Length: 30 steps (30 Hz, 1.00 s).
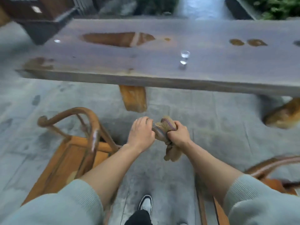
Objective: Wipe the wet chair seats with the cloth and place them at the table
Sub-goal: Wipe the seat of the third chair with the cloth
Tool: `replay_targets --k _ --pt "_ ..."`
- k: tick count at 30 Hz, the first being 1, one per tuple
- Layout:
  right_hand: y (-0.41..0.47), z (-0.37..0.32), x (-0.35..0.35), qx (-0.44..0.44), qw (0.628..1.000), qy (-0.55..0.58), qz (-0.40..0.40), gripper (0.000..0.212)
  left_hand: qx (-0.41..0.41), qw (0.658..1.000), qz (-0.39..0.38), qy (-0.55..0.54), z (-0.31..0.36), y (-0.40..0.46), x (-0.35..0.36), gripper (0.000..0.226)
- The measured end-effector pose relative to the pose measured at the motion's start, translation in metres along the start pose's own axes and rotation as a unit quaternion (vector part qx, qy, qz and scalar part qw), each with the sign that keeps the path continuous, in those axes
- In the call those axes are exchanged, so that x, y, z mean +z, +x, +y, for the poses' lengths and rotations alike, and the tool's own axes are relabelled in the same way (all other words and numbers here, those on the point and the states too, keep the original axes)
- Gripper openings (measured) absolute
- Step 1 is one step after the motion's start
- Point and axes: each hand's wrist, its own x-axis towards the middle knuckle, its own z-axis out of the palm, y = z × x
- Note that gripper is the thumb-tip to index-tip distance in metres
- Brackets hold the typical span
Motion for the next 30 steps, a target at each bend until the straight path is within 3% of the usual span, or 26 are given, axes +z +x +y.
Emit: replay_targets --k 3,6,8,11,18,20,25,30 --pt "-0.012 -0.049 0.009 -0.083 0.994 -0.008 -0.073 0.039 -0.073 0.988 0.046 0.126 -0.037 -0.045 -0.043 0.050" --pt "-0.022 -0.090 0.032 -0.151 0.980 -0.018 -0.124 0.047 -0.192 0.969 0.052 0.148 -0.084 -0.101 -0.068 0.055" --pt "-0.026 -0.115 0.057 -0.192 0.968 -0.025 -0.160 0.046 -0.319 0.944 0.026 0.084 -0.109 -0.139 -0.072 0.061" --pt "-0.033 -0.153 0.106 -0.246 0.943 -0.064 -0.212 0.049 -0.491 0.866 -0.009 -0.098 -0.136 -0.183 -0.070 0.090" --pt "-0.014 -0.227 0.199 -0.371 0.890 -0.207 -0.166 0.058 -0.555 0.796 0.012 -0.241 -0.211 -0.204 -0.052 0.021" --pt "0.003 -0.247 0.215 -0.368 0.887 -0.217 -0.173 0.057 -0.567 0.778 0.033 -0.267 -0.230 -0.189 -0.052 0.017" --pt "0.051 -0.301 0.265 -0.352 0.891 -0.229 -0.172 0.056 -0.577 0.738 0.054 -0.345 -0.276 -0.141 -0.053 0.036" --pt "0.092 -0.340 0.333 -0.333 0.882 -0.255 -0.214 0.064 -0.600 0.677 0.091 -0.415 -0.319 -0.096 -0.048 0.023"
